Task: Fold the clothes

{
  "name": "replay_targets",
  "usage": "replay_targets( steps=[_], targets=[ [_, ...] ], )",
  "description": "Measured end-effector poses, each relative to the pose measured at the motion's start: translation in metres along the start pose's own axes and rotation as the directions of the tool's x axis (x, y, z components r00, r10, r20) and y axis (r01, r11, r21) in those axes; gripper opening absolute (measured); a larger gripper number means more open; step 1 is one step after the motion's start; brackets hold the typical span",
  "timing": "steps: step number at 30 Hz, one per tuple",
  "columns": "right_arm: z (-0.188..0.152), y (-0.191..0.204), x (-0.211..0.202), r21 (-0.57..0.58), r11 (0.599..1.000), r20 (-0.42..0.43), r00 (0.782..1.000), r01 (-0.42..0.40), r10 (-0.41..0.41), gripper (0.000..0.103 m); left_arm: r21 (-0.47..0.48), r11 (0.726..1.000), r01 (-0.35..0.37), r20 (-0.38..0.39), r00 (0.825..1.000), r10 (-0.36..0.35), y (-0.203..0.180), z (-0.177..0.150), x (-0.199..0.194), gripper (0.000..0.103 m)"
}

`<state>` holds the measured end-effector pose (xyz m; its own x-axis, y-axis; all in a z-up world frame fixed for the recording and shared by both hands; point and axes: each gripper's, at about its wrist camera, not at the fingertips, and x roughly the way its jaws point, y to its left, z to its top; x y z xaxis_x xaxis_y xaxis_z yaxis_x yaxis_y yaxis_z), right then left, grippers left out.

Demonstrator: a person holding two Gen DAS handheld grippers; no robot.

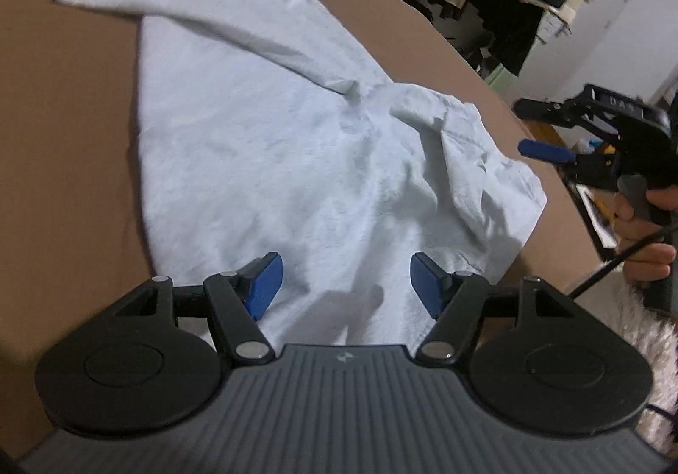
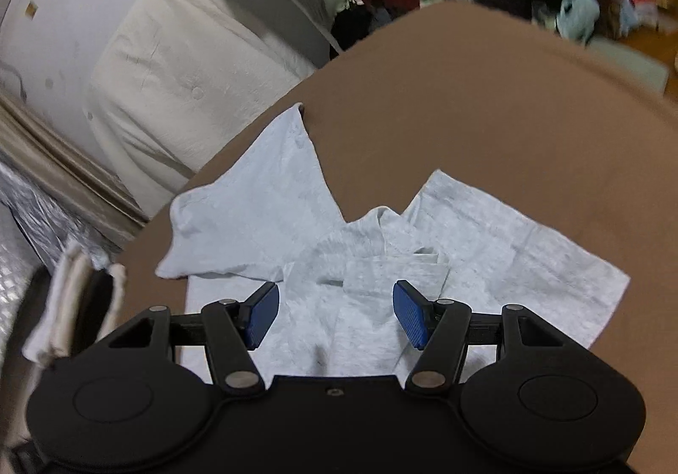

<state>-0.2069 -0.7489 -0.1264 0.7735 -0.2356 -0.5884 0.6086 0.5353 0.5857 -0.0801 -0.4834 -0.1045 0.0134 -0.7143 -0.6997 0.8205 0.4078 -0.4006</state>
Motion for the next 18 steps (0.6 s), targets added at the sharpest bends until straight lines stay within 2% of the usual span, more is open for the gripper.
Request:
replay_targets(
  steps=[3,5,8,10,11,12,13,15,17,18],
  targets=[
    [-0.007,0.016,0.013,-0.098,0.995,-0.067,0.997,0.037,-0.044,0.065,0.045,0.999,-0.023,-0.013,1.000,0.023,-0.006,-0.002,0.007,0.066],
    [-0.010,0.021,0.029,-0.144,0.986,-0.139,0.985,0.079,-0.099,0.066,0.051,0.998,-0.025,-0.027,0.999,0.026,-0.004,-0.005,0.011,0.066],
    [-0.013,0.018,0.062,-0.172,0.972,-0.267,0.942,0.159,-0.201,0.066,0.033,0.999,-0.016,-0.037,0.999,0.017,0.001,-0.010,0.017,0.066],
    [-0.015,0.014,0.081,-0.196,0.962,-0.320,0.915,0.190,-0.245,0.062,0.030,0.999,-0.016,-0.045,0.999,0.017,0.003,-0.010,0.017,0.066],
    [-0.017,0.017,0.085,-0.252,0.950,-0.322,0.909,0.187,-0.265,0.027,0.028,0.999,-0.016,-0.049,0.999,0.017,0.004,-0.011,0.018,0.066],
    [-0.017,0.021,0.084,-0.298,0.936,-0.309,0.910,0.185,-0.278,0.006,0.018,1.000,-0.018,-0.067,0.998,0.019,0.004,-0.010,0.015,0.066],
    [-0.018,0.025,0.082,-0.344,0.921,-0.294,0.910,0.183,-0.291,0.006,0.014,1.000,-0.005,-0.084,0.996,0.006,0.004,-0.009,0.009,0.066],
    [-0.010,0.029,0.053,-0.317,0.932,-0.214,0.944,0.176,-0.251,0.005,0.037,0.999,0.010,-0.101,0.995,-0.006,0.001,-0.008,-0.003,0.066],
    [-0.003,0.036,0.014,-0.311,0.933,-0.123,0.965,0.183,-0.230,0.005,0.144,0.989,-0.026,-0.090,0.995,0.039,-0.006,-0.011,-0.012,0.066],
    [0.000,0.036,0.001,-0.307,0.933,-0.099,0.968,0.190,-0.230,0.005,0.200,0.979,-0.049,-0.084,0.994,0.066,-0.009,-0.013,-0.015,0.066]
  ],
)
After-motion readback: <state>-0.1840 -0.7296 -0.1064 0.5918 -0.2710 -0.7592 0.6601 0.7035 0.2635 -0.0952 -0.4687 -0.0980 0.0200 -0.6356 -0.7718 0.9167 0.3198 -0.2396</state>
